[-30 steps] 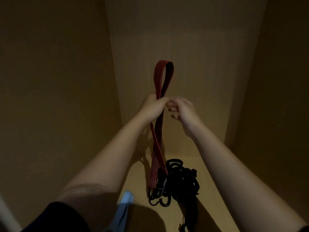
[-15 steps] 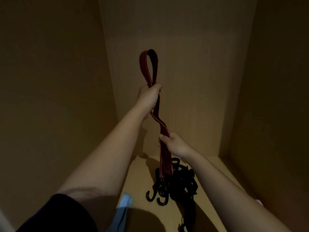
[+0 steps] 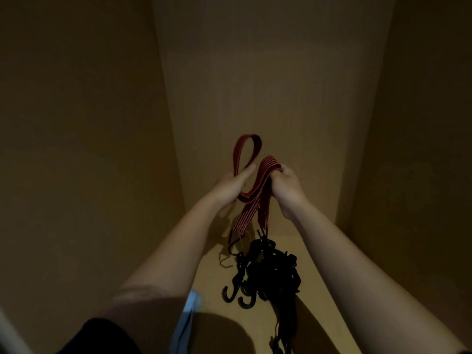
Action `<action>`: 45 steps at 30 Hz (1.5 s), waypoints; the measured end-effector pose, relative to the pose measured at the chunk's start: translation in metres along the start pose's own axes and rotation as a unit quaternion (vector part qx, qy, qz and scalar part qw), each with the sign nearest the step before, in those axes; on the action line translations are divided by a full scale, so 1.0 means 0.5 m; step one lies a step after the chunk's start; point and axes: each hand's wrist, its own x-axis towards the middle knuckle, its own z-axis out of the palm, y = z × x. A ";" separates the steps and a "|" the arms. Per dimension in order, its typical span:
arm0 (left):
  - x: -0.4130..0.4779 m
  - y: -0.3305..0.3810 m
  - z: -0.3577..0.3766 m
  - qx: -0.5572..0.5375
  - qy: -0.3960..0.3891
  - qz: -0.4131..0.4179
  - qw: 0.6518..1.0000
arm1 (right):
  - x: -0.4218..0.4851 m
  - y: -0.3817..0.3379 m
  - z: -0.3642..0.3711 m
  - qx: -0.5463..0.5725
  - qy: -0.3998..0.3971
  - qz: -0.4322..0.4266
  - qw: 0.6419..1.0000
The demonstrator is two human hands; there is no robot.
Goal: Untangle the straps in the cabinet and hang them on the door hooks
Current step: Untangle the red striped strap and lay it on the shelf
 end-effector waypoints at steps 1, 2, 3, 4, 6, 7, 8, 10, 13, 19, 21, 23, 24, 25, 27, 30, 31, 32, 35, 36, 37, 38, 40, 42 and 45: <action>-0.009 -0.006 0.001 -0.014 -0.031 -0.004 0.999 | 0.004 -0.005 -0.001 -0.005 0.008 -0.002 1.000; -0.016 -0.012 0.006 -0.035 -0.054 -0.010 0.998 | 0.010 -0.009 -0.002 -0.009 0.013 -0.003 1.000; -0.020 -0.017 0.009 -0.048 -0.072 -0.011 0.996 | 0.013 -0.012 -0.002 -0.010 0.012 -0.002 1.000; -0.018 -0.024 0.013 -0.050 -0.082 -0.007 0.995 | 0.018 -0.013 -0.002 -0.012 0.006 -0.002 1.000; -0.007 -0.030 0.016 -0.039 -0.075 0.013 0.996 | 0.020 -0.013 -0.001 -0.033 -0.008 -0.006 0.999; -0.003 -0.030 0.016 -0.039 -0.064 0.025 0.997 | 0.021 -0.010 -0.002 -0.041 -0.016 -0.005 0.999; 0.001 -0.028 0.014 -0.042 -0.059 0.039 0.997 | 0.022 -0.005 -0.004 -0.039 -0.027 -0.002 0.999; -0.003 -0.021 0.012 -0.038 -0.056 0.066 0.996 | 0.021 0.008 -0.011 -0.014 -0.054 0.005 0.998; -0.002 -0.027 0.016 -0.067 -0.003 0.061 0.996 | 0.004 0.044 -0.025 0.036 -0.044 0.024 0.998; 0.011 -0.057 0.026 -0.180 0.093 0.020 0.979 | -0.065 0.188 -0.040 -0.111 -0.158 0.127 0.973; 0.016 -0.064 0.027 -0.203 0.099 0.011 0.974 | -0.080 0.203 -0.036 -0.144 -0.181 0.104 0.967; 0.018 -0.074 0.031 -0.227 0.105 0.000 0.968 | -0.081 0.202 -0.037 -0.176 -0.169 0.066 0.968; 0.020 -0.080 0.033 -0.235 0.109 -0.006 0.966 | -0.080 0.200 -0.039 -0.185 -0.165 0.056 0.967; 0.020 -0.085 0.034 -0.240 0.115 -0.012 0.964 | -0.079 0.199 -0.041 -0.187 -0.163 0.054 0.967; 0.021 -0.092 0.036 -0.247 0.125 -0.013 0.961 | -0.078 0.201 -0.046 -0.183 -0.154 0.056 0.969; 0.019 -0.094 0.036 -0.248 0.139 0.004 0.959 | -0.079 0.204 -0.050 -0.181 -0.131 0.051 0.973; 0.017 -0.096 0.036 -0.236 0.145 0.010 0.961 | -0.080 0.203 -0.051 -0.205 -0.129 0.042 0.969; 0.017 -0.100 0.037 -0.216 0.150 0.017 0.965 | -0.079 0.202 -0.051 -0.253 -0.134 0.023 0.958; 0.015 -0.121 0.044 -0.156 0.153 0.029 0.975 | -0.078 0.195 -0.052 -0.463 -0.178 -0.056 0.867; 0.014 -0.131 0.048 -0.142 0.153 0.028 0.978 | -0.079 0.190 -0.050 -0.517 -0.189 -0.075 0.832; 0.012 -0.142 0.050 -0.132 0.153 0.024 0.979 | -0.081 0.185 -0.049 -0.554 -0.194 -0.086 0.805; 0.011 -0.154 0.052 -0.122 0.155 0.016 0.980 | -0.082 0.181 -0.048 -0.578 -0.197 -0.097 0.786; 0.009 -0.179 0.058 -0.097 0.162 -0.003 0.982 | -0.083 0.177 -0.048 -0.600 -0.194 -0.116 0.767; 0.003 -0.202 0.065 -0.074 0.160 -0.020 0.984 | -0.084 0.179 -0.050 -0.595 -0.200 -0.122 0.769; -0.012 -0.224 0.078 -0.085 0.131 -0.027 0.987 | -0.092 0.182 -0.055 -0.564 -0.222 -0.106 0.788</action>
